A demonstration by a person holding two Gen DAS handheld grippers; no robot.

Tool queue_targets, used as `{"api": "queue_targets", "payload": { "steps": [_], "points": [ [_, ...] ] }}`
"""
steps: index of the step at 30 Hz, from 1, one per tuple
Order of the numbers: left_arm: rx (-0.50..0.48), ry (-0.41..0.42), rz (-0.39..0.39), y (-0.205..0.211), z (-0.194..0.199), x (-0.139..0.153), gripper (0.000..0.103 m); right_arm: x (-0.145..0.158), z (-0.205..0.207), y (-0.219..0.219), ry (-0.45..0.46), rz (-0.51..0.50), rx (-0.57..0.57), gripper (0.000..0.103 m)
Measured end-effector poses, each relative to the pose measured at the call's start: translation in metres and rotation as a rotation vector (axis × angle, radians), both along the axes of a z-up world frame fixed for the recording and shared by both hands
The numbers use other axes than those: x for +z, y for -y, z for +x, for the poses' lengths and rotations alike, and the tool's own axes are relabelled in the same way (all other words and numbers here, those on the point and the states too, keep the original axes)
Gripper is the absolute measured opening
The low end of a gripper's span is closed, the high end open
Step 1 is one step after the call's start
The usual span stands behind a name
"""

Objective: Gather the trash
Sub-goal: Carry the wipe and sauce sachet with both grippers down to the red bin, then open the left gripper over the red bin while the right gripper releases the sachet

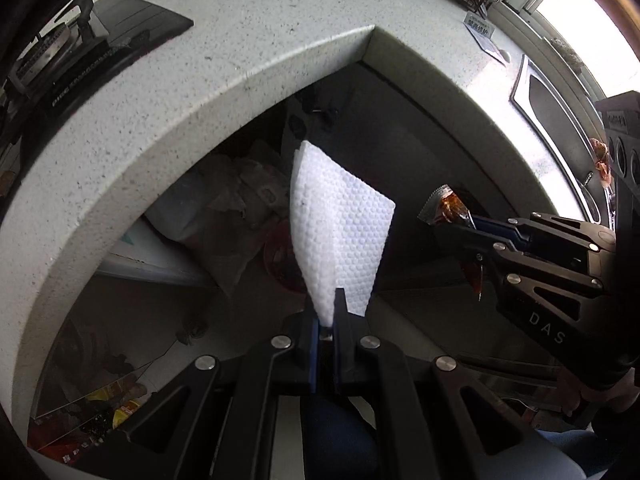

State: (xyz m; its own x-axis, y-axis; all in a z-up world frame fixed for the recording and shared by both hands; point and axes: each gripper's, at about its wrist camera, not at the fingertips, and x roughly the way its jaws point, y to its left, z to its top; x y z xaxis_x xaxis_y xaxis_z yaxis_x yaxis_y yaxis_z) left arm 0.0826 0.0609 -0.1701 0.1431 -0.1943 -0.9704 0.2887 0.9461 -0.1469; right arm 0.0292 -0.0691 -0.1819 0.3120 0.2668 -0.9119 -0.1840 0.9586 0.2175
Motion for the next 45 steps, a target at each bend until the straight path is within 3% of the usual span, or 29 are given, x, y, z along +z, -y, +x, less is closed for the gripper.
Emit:
{"api": "queue_targets", "payload": {
  "steps": [4,12,22,30,37,39,41,45],
  "points": [
    [0.0,-0.014,0.012,-0.004,0.003,-0.044,0.004,-0.046,0.007,-0.002,-0.024,0.014,0.005,0.009],
    [0.026,-0.051,-0.002,-0.008,0.019,-0.167,0.004,-0.16,0.027,0.006,-0.078,-0.006,-0.037,0.009],
    [-0.043,-0.077,0.043,-0.002,0.037,-0.301,0.005,-0.297,0.043,0.016,-0.131,-0.018,-0.081,0.009],
    [-0.087,-0.11,0.021,0.012,0.049,-0.367,0.005,-0.359,0.049,0.022,-0.169,-0.004,-0.141,0.009],
    [-0.125,-0.108,0.045,0.019,0.059,-0.399,0.005,-0.386,0.059,0.032,-0.171,0.009,-0.156,0.009],
    [-0.122,-0.113,0.046,0.019,0.061,-0.41,0.015,-0.39,0.061,0.032,-0.167,0.015,-0.158,0.009],
    [-0.12,-0.104,0.056,0.018,0.063,-0.419,0.031,-0.391,0.059,0.033,-0.157,0.019,-0.147,0.009],
    [-0.128,-0.074,0.124,0.015,0.063,-0.437,0.032,-0.403,0.062,0.031,-0.137,0.008,-0.119,0.009]
  ]
}}
